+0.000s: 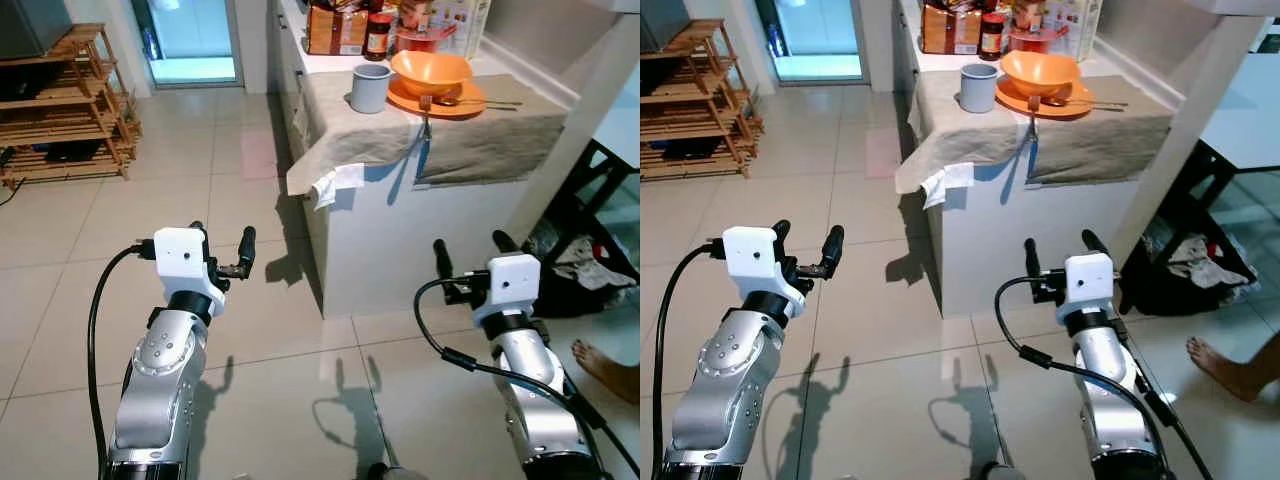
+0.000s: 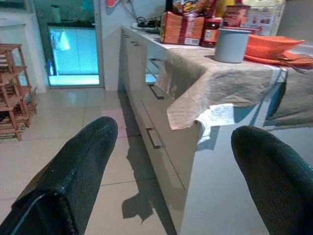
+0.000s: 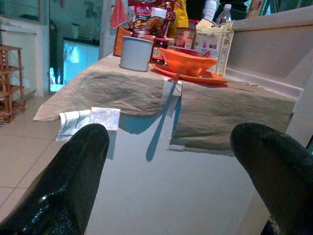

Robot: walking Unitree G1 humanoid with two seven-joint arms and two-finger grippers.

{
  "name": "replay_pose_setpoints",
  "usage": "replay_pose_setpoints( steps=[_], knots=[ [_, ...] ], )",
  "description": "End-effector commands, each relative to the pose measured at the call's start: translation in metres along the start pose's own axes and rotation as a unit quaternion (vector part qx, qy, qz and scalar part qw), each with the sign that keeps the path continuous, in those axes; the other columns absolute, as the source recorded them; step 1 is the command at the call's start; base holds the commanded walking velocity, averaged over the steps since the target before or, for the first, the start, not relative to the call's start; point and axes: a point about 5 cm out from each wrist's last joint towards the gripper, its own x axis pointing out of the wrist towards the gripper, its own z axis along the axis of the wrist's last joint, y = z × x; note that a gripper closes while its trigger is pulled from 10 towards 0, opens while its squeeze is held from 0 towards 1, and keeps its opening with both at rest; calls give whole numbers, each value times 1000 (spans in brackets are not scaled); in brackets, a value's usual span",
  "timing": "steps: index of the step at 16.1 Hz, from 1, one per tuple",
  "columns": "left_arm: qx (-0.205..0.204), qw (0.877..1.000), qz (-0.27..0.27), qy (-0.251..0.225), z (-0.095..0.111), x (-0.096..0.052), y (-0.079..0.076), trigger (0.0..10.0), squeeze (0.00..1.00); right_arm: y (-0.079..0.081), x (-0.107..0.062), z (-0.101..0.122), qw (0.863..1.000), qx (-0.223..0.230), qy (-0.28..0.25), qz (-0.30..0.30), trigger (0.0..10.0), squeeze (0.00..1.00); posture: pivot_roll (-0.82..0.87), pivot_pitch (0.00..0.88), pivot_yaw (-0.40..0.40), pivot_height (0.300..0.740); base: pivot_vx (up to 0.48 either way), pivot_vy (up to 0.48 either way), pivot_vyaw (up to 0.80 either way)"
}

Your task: Setting the table

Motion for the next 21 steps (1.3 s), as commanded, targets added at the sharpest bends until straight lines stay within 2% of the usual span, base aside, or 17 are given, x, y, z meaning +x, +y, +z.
replay_pose_setpoints(
  steps=[1, 7, 15, 21],
  knots=[
    [5, 1000, -6, 3, 0, 1, -3, 10000, 0, 3, 5, 4, 1000, -3, -6, 5, 10000, 0, -45, 0, 20, 731, 0, -296, 0],
    [-5, 1000, 22, 8, -2, -1, 1, 10000, 0, 10, 6, 2, 1000, 0, -1, 22, 10000, 0, -34, 0, 16, 731, 0, -460, 0],
    [-1, 1000, 14, 16, -4, 3, -6, 10000, 0, 11, 4, 3, 999, -8, -2, 33, 10000, 0, -45, 0, 16, 731, 0, -437, 0],
    [3, 1000, 10, 26, -6, 7, -8, 10000, 0, 14, 0, 1, 999, -7, 2, 33, 10000, 0, -50, 0, 22, 731, 298, -373, 0]
  ],
)
